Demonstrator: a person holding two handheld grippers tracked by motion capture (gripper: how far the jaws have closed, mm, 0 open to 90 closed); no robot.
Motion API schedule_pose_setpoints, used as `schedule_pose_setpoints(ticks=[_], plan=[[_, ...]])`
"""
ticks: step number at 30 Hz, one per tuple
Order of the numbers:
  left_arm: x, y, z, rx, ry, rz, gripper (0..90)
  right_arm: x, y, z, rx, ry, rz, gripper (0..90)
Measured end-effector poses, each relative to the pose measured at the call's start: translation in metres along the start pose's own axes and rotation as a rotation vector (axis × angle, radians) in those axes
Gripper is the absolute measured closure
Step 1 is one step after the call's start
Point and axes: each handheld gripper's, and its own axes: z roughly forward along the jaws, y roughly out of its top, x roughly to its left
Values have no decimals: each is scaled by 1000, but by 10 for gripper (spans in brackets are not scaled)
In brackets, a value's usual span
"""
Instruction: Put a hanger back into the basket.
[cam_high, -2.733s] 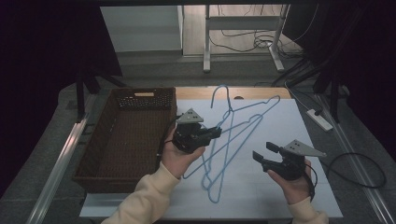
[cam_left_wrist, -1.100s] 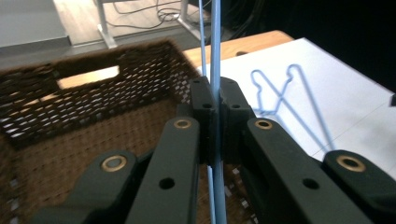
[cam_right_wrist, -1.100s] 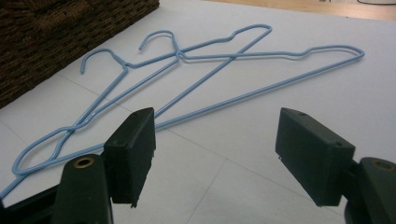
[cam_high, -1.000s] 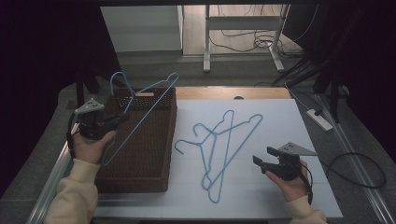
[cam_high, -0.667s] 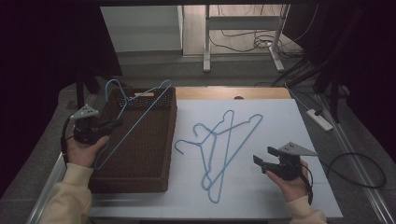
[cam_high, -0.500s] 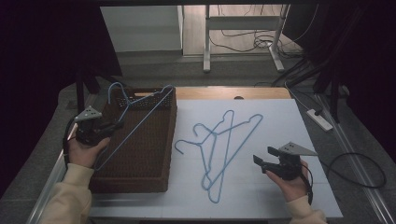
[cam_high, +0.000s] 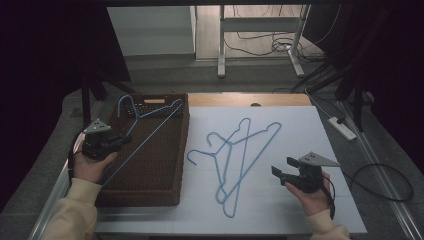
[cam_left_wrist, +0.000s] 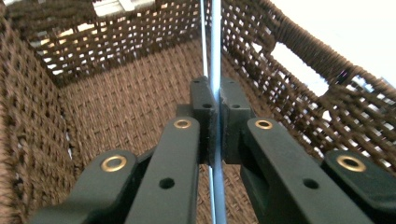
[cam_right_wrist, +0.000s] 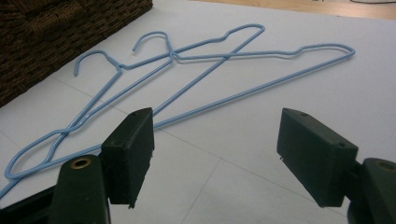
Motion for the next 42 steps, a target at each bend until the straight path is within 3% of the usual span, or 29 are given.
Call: schedule_pose_setpoints(ticks=[6,8,9,11,14,16,18,23,26,29,31,35,42], plan=[[4,-3,9,46,-21,-14,866,0,0,0,2,-1,1,283],[6,-3,16,96,-33,-20,866,0,0,0,2,-2,1,283],[6,-3,16,96,-33,-20,865,0,0,0,2,-1,0,283],[7,-4,22,147,-11,-24,865,0,0,0,2,-1,0,283],[12,-4,27,163,-22,-58,864,0,0,0,2,0,0,283],[15,-5,32,208,-9,-83,861,0,0,0,2,0,0,283],[17,-6,36,230,0,-83,856,0,0,0,2,1,0,283],[17,-4,34,200,49,-97,761,0,0,0,2,4,0,283],[14,-3,31,192,96,-87,569,1,0,0,3,5,-2,283],[10,-1,25,170,126,-102,358,1,0,0,3,4,-3,283],[9,0,21,158,127,-108,308,1,0,0,4,4,-2,283],[2,6,4,78,70,-111,278,1,0,0,4,3,-2,283],[-14,10,-10,7,-30,-98,245,1,0,0,5,1,-1,283]])
